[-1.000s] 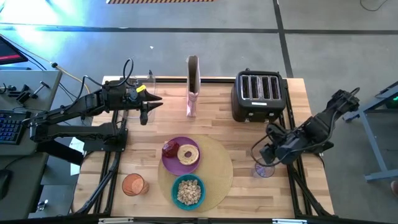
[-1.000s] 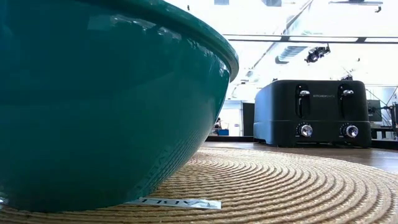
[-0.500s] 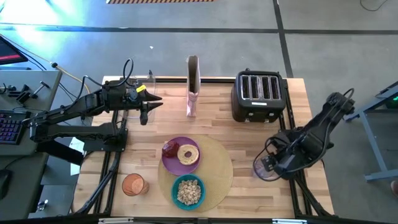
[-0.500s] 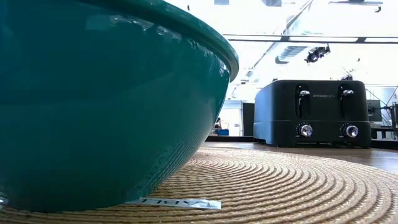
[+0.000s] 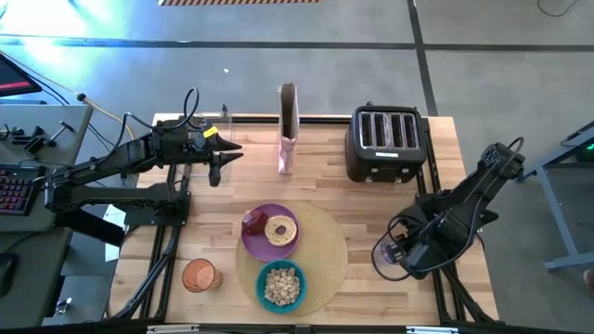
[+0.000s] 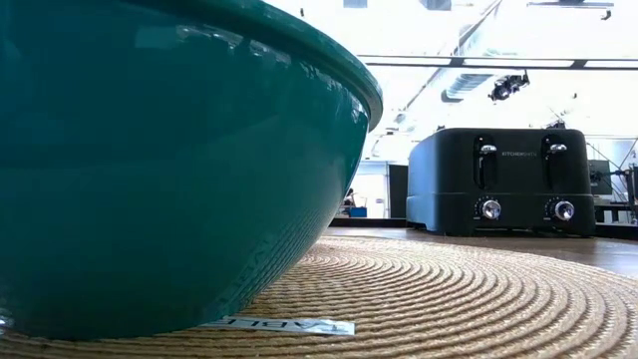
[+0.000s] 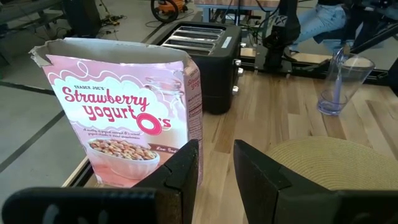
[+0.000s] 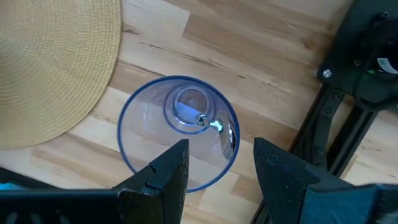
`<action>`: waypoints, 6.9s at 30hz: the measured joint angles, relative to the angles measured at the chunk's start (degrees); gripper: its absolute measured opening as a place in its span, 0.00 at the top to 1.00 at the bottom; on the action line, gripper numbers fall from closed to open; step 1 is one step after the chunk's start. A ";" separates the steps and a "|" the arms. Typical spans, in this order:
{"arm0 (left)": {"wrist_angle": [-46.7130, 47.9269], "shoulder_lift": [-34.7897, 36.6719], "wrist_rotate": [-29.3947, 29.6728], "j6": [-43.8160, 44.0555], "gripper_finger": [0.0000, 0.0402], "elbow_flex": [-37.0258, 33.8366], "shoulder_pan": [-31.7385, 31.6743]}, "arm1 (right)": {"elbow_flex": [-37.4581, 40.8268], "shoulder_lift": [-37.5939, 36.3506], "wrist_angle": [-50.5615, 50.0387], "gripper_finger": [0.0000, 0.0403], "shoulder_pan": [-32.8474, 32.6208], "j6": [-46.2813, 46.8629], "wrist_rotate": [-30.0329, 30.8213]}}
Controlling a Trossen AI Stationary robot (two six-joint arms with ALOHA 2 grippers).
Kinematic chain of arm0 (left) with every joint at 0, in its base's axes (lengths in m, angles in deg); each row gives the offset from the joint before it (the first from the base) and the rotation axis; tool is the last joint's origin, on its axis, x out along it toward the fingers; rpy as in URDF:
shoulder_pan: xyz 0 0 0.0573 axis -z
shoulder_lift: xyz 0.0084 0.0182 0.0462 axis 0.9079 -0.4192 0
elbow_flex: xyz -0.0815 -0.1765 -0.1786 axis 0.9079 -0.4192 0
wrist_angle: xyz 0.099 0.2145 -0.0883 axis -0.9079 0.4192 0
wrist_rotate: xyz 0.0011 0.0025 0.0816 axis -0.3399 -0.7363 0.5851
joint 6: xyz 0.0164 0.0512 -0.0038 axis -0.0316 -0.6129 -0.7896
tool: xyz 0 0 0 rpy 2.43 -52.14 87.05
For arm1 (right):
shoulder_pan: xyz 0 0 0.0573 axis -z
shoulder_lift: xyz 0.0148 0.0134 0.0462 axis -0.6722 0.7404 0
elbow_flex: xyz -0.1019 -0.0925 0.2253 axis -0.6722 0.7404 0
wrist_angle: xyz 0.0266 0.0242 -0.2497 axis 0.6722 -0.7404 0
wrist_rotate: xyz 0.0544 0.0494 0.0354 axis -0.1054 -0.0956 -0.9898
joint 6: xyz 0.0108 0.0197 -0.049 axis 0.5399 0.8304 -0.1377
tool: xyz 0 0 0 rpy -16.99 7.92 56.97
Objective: Arrange a breakfast setting
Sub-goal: Put the purple spoon on the brown placemat to the left of the blue bowl
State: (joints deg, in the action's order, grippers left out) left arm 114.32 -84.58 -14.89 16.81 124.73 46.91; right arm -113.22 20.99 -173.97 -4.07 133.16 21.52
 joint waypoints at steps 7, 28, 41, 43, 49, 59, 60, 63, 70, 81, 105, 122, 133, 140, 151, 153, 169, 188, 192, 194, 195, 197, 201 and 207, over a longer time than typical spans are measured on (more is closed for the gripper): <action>-0.01 0.00 0.00 0.00 0.78 0.00 0.00 | 0.02 1.44 -1.93 0.60 0.00 -0.07 -0.19; 0.00 0.00 0.00 0.00 0.78 0.00 0.00 | 2.51 3.28 -0.13 0.65 -2.25 0.97 1.02; -0.01 0.00 0.00 0.00 0.78 0.00 0.00 | 2.51 3.45 0.48 0.74 -2.23 1.41 1.54; -0.01 0.00 0.00 0.00 0.78 0.00 0.00 | 2.51 3.45 0.48 0.76 -2.23 1.42 1.52; -0.01 0.00 0.00 0.00 0.78 0.00 0.02 | 2.51 3.45 0.48 0.83 -2.23 1.41 1.52; -0.01 0.00 0.00 0.00 0.78 0.00 0.02 | 2.51 3.41 0.48 0.90 -2.23 1.43 1.50; 0.00 0.00 0.00 0.00 0.78 0.00 0.00 | 2.51 3.41 0.48 0.91 -2.23 1.43 1.50; -0.01 0.00 0.00 0.00 0.78 0.00 0.02 | 2.51 3.41 0.48 0.92 -2.23 1.43 1.47; 0.00 0.00 -0.01 0.00 0.78 0.00 0.01 | 2.51 3.41 0.48 0.97 -2.23 1.43 1.02; -0.01 0.00 0.00 0.00 0.78 0.00 0.02 | 2.51 3.39 0.48 1.00 -2.23 1.41 0.99; 0.00 0.00 0.00 0.00 0.78 0.00 0.00 | -5.08 3.25 -3.39 1.00 -2.16 -0.10 -0.78; 0.00 0.00 -0.02 0.00 0.78 0.00 0.02 | -5.11 3.25 -3.41 1.00 -2.16 -0.09 -0.03; 0.01 0.00 0.00 0.00 0.78 0.00 0.00 | -5.11 2.21 -3.41 1.00 -2.17 0.03 0.14; -0.01 0.00 0.00 0.00 0.78 0.00 0.02 | -5.11 -0.28 -3.43 1.00 -2.16 -0.08 0.22; -0.01 0.00 -0.01 0.00 0.78 0.00 0.02 | -5.11 -5.29 -3.43 1.00 -2.18 -1.61 0.51; -0.01 0.00 0.00 0.00 0.78 0.00 0.01 | -5.11 -6.45 -3.43 1.00 -2.17 -2.12 0.51; -0.01 0.00 -0.02 0.00 0.78 0.00 0.00 | -5.11 -15.60 -3.43 1.00 -2.17 -3.55 2.72; 0.00 0.00 -0.02 0.00 0.78 0.00 0.00 | -5.11 -19.34 -3.41 1.00 -0.45 -9.22 8.83; -0.01 0.00 0.00 0.00 0.78 0.01 0.00 | -5.11 -17.58 -2.24 1.00 2.17 -13.92 9.70; 0.01 0.00 0.00 0.00 0.78 0.00 0.02 | -5.11 -16.44 -0.41 1.00 3.76 -16.85 9.71; 0.01 0.00 0.00 0.00 0.78 0.00 0.02 | -5.11 -15.82 0.70 1.00 4.61 -18.59 9.70; -0.01 0.00 0.00 0.00 0.78 0.00 0.02 | -5.11 -14.63 3.21 1.00 6.41 -22.57 9.39; -0.01 0.00 0.00 0.00 0.78 0.00 0.02 | -5.11 -12.11 7.73 1.00 10.29 -30.00 7.77; -0.01 0.00 -0.02 0.00 0.78 0.00 0.02 | -5.11 -8.17 14.37 1.00 16.96 -41.40 2.02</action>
State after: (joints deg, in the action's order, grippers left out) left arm 114.30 -84.58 -14.90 16.81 124.73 46.93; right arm -118.34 12.82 -159.60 12.89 91.76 23.54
